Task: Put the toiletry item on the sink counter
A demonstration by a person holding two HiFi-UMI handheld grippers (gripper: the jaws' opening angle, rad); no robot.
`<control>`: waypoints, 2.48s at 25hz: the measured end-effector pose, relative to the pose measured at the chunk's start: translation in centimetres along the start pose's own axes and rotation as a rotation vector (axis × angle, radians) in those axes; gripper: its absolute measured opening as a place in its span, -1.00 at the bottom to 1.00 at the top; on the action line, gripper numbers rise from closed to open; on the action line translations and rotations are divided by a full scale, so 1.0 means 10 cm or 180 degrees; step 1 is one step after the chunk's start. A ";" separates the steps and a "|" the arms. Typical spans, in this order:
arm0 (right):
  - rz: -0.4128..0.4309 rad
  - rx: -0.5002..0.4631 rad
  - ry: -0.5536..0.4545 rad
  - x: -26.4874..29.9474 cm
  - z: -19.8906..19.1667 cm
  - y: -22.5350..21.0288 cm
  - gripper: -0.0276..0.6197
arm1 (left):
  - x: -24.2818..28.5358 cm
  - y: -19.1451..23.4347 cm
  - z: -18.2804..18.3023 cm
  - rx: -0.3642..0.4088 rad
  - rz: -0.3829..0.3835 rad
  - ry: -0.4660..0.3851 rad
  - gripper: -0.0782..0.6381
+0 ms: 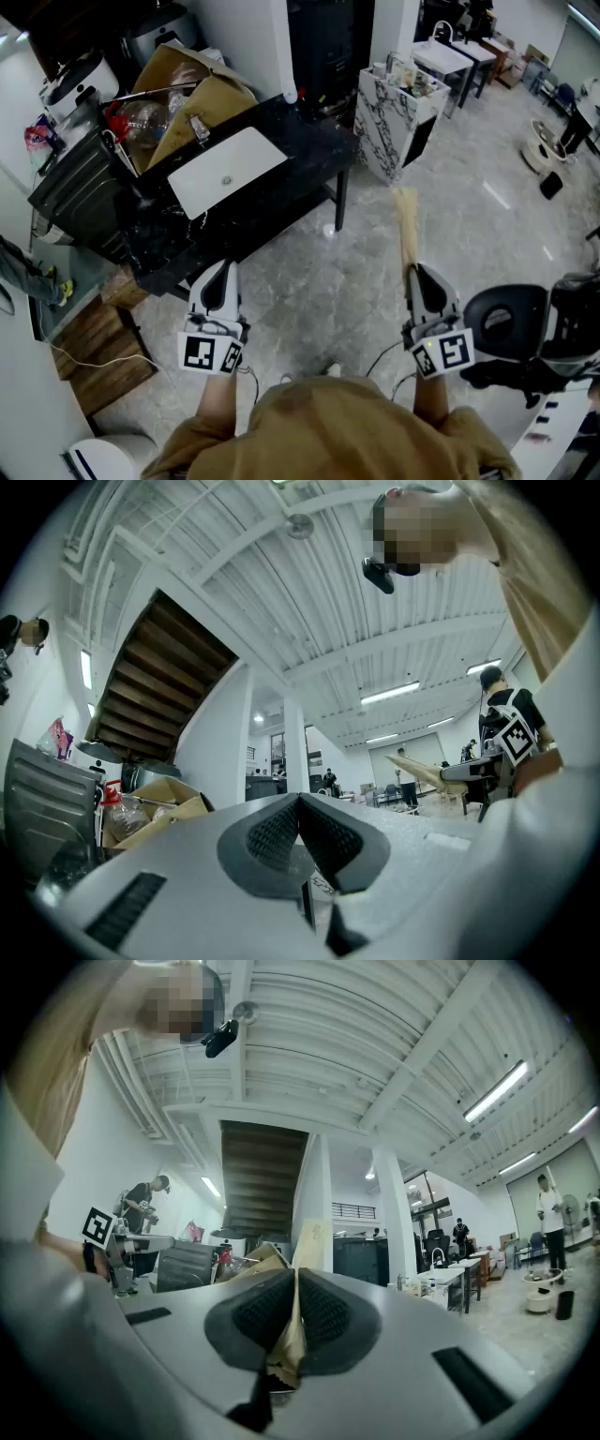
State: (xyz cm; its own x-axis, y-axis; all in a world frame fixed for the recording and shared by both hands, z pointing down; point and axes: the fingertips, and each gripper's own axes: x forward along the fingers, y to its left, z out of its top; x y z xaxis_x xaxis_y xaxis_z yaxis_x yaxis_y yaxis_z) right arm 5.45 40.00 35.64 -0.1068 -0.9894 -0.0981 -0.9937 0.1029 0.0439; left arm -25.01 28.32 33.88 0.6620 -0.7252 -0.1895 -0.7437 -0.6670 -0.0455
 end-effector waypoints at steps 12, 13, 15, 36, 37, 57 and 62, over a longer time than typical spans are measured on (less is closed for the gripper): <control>0.0110 0.0108 -0.0005 0.22 -0.12 -0.27 -0.86 | 0.24 -0.13 -0.09 0.0027 0.0061 0.0050 -0.77; 0.0137 0.0166 -0.0038 0.24 -0.12 -0.28 -0.86 | 0.24 -0.14 -0.11 0.0029 0.0071 0.0059 -0.77; 0.0189 0.0263 -0.0115 0.25 -0.12 -0.33 -0.86 | 0.26 -0.15 -0.14 0.0028 0.0101 0.0076 -0.77; 0.0335 0.0274 0.0149 0.56 -0.46 -0.66 -0.86 | 0.53 -0.13 -0.43 -0.0071 0.0277 0.0222 -0.77; 0.0343 0.0270 0.0168 0.63 -0.49 -0.66 -0.86 | 0.59 -0.11 -0.48 -0.0081 0.0265 0.0231 -0.77; 0.0255 0.0239 0.0484 3.58 -0.78 -0.91 -0.85 | 3.13 1.53 -1.42 -0.0552 -0.0335 0.0387 -0.77; -0.0024 0.0323 0.0505 3.87 -0.82 -1.20 -0.85 | 3.59 1.69 -1.61 -0.0641 -0.0573 0.0485 -0.77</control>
State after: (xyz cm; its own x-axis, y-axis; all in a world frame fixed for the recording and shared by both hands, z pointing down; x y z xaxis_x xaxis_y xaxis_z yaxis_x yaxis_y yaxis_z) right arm 13.49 -0.35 39.44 -0.1006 -0.9931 0.0604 -0.9936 0.0971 -0.0576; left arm -12.32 -11.72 42.08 0.7991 -0.5994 -0.0460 -0.5898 -0.7965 0.1333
